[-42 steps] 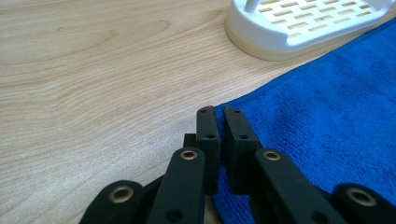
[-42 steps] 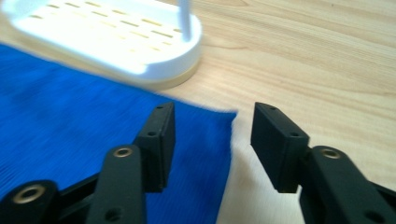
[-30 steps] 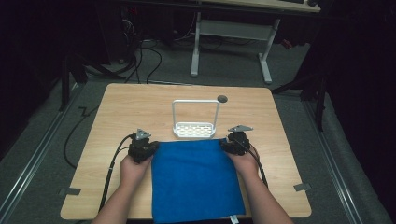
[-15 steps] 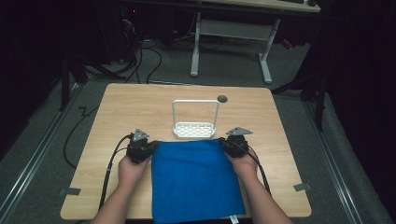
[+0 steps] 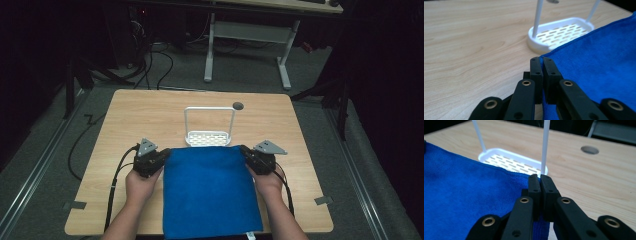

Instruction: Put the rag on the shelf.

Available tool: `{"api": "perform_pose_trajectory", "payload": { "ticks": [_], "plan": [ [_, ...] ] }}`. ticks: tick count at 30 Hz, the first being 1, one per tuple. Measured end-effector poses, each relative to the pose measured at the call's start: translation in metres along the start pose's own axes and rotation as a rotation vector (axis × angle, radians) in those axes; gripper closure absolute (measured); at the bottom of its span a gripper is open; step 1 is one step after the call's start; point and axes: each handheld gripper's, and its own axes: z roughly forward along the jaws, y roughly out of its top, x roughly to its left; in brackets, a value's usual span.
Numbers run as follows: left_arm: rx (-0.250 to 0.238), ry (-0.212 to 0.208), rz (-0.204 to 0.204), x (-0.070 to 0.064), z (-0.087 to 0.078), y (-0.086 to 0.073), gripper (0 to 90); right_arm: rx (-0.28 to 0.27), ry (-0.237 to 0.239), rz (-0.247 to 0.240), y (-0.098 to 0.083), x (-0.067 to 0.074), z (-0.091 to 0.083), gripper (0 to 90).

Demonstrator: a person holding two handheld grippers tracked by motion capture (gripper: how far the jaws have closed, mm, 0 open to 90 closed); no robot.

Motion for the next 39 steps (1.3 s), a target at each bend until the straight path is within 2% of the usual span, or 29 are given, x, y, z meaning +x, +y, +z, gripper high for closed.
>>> {"api": "perform_pose_trajectory", "payload": {
  "ticks": [1,2,5,8,9,10,12,13,15,16,17,18,19,20,23,24,27,28,36,39],
  "plan": [
    [0.000,0.000,0.000,0.000,0.000,0.000,87.3,0.000,0.000,0.000,0.000,0.000,0.000,88.0],
    [-0.012,0.004,0.008,-0.002,-0.003,0.001,87.3,-0.033,0.001,0.003,-0.002,0.001,-0.007,88.0],
    [-0.050,0.023,0.021,-0.007,-0.011,0.004,87.3,-0.035,0.003,-0.010,-0.002,0.002,-0.010,88.0],
    [-0.091,0.033,0.041,-0.014,-0.020,0.007,87.2,-0.073,0.021,0.006,-0.001,0.002,-0.020,88.0],
    [-0.091,0.033,0.041,-0.014,-0.020,0.007,87.2,-0.073,0.021,0.006,-0.001,0.002,-0.020,88.0],
    [-0.117,0.031,0.039,-0.017,-0.024,0.009,87.3,-0.104,0.027,0.020,0.002,0.002,-0.027,88.0],
    [-0.136,0.029,0.038,-0.019,-0.027,0.010,87.2,-0.112,0.026,0.019,0.004,0.002,-0.029,88.0],
    [-0.160,0.024,0.041,-0.021,-0.031,0.012,87.3,-0.132,0.023,0.008,0.007,0.003,-0.035,88.0],
    [-0.171,0.020,0.045,-0.021,-0.033,0.014,87.3,-0.151,0.015,0.002,0.009,0.005,-0.040,88.0],
    [-0.207,0.017,0.055,-0.023,-0.040,0.016,87.4,-0.157,0.008,-0.001,0.010,0.006,-0.043,88.0],
    [-0.207,0.017,0.055,-0.023,-0.040,0.016,87.4,-0.157,0.008,-0.001,0.010,0.006,-0.043,88.0],
    [-0.237,0.012,0.058,-0.025,-0.046,0.019,87.4,-0.174,0.004,-0.004,0.012,0.007,-0.047,88.0],
    [-0.237,0.012,0.058,-0.025,-0.046,0.019,87.4,-0.174,0.004,-0.004,0.012,0.007,-0.047,88.0],
    [-0.265,0.013,0.067,-0.026,-0.053,0.022,87.4,-0.190,0.004,-0.007,0.015,0.009,-0.052,88.1],
    [-0.288,0.018,0.078,-0.028,-0.060,0.025,87.4,-0.214,-0.001,-0.018,0.020,0.012,-0.059,88.1],
    [-0.315,0.013,0.081,-0.029,-0.065,0.028,87.4,-0.232,0.003,-0.020,0.023,0.014,-0.063,88.1],
    [-0.338,0.015,0.085,-0.031,-0.071,0.031,87.5,-0.265,0.004,-0.028,0.029,0.018,-0.071,88.0],
    [-0.361,0.014,0.089,-0.032,-0.076,0.034,87.5,-0.275,0.002,-0.036,0.031,0.019,-0.074,88.0],
    [-0.429,0.016,0.116,-0.038,-0.091,0.046,87.7,-0.342,0.011,-0.045,0.047,0.026,-0.093,88.0],
    [-0.470,0.015,0.124,-0.039,-0.097,0.058,87.9,-0.371,0.008,-0.048,0.054,0.026,-0.099,88.1]
  ]
}}
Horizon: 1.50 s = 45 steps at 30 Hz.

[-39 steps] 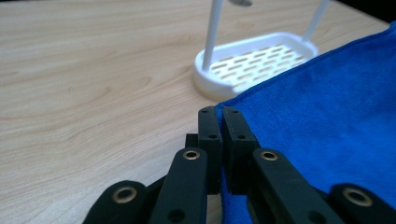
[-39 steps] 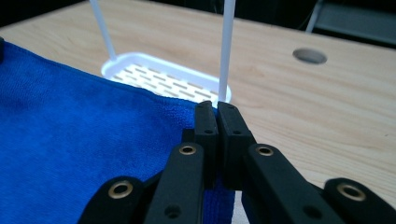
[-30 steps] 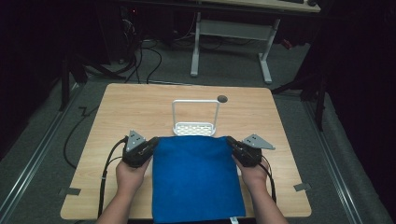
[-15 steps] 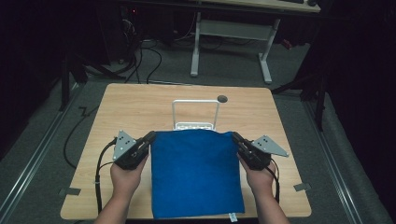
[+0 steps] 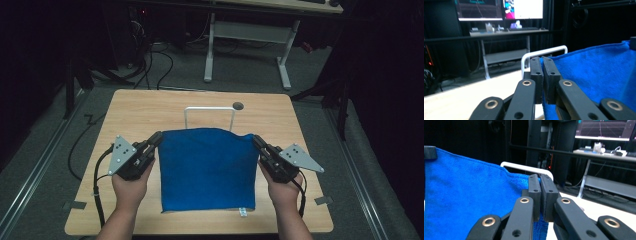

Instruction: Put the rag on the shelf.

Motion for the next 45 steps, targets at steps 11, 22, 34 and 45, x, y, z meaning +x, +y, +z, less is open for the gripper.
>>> {"api": "perform_pose_trajectory", "payload": {
  "ticks": [11,22,34,45],
  "plan": [
    [-0.092,0.018,0.022,0.005,0.001,0.035,88.2,-0.096,-0.014,-0.057,0.042,0.002,-0.001,88.3],
    [-0.108,0.035,0.034,0.018,0.009,0.055,88.3,-0.108,-0.029,-0.069,0.061,-0.003,0.013,88.4],
    [-0.059,0.062,0.085,0.040,0.045,0.070,88.3,-0.074,-0.058,-0.050,0.071,-0.023,0.039,88.4],
    [-0.004,0.110,0.100,0.069,0.090,0.079,88.3,-0.053,-0.084,-0.032,0.085,-0.046,0.080,88.5]
  ]
}}
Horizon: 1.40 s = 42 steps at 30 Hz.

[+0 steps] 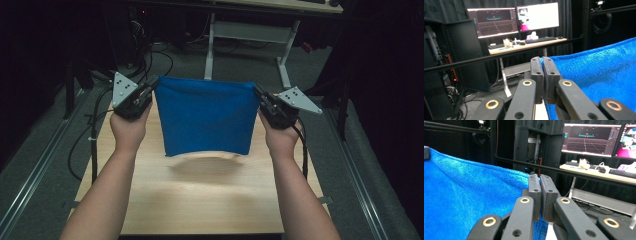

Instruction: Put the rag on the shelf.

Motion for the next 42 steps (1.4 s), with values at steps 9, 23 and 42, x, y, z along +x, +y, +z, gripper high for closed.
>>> {"api": "perform_pose_trajectory", "payload": {
  "ticks": [9,23,42],
  "plan": [
    [0.096,0.034,0.002,0.017,0.044,-0.009,88.3,0.109,-0.041,0.012,-0.008,-0.019,0.054,88.5],
    [0.307,0.019,-0.041,0.021,0.080,-0.078,88.3,0.289,-0.038,-0.004,-0.056,-0.030,0.091,88.4],
    [0.443,-0.070,-0.120,0.008,0.065,-0.133,88.2,0.391,0.005,0.045,-0.110,-0.025,0.081,88.3]
  ]
}}
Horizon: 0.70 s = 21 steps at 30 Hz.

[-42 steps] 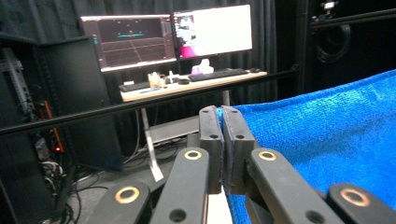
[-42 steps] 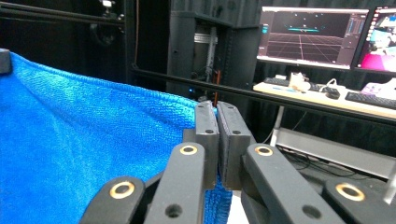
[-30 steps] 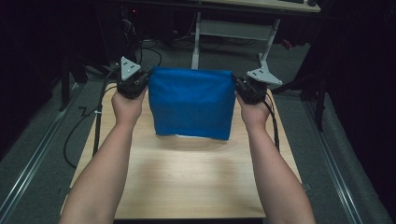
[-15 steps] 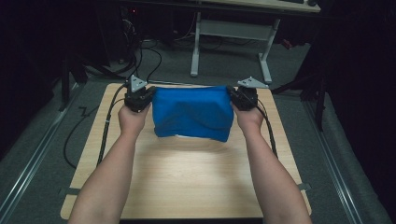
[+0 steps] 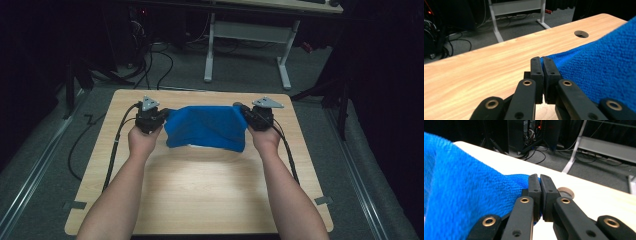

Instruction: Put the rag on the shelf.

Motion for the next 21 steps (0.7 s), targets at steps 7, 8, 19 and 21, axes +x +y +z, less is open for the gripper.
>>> {"api": "perform_pose_trajectory", "payload": {
  "ticks": [7,8,19,21],
  "plan": [
    [0.020,-0.019,-0.005,-0.002,0.006,-0.012,88.2,0.016,0.013,0.001,-0.007,-0.001,0.003,88.3],
    [0.025,-0.021,-0.003,-0.003,0.007,-0.016,88.2,0.020,0.020,0.000,-0.009,-0.001,0.005,88.3],
    [0.060,-0.033,-0.018,-0.003,0.010,-0.033,88.2,0.058,0.033,-0.007,-0.024,0.008,0.015,88.3],
    [0.066,-0.037,-0.025,-0.003,0.010,-0.036,88.2,0.060,0.033,-0.004,-0.025,0.007,0.016,88.2]
  ]
}}
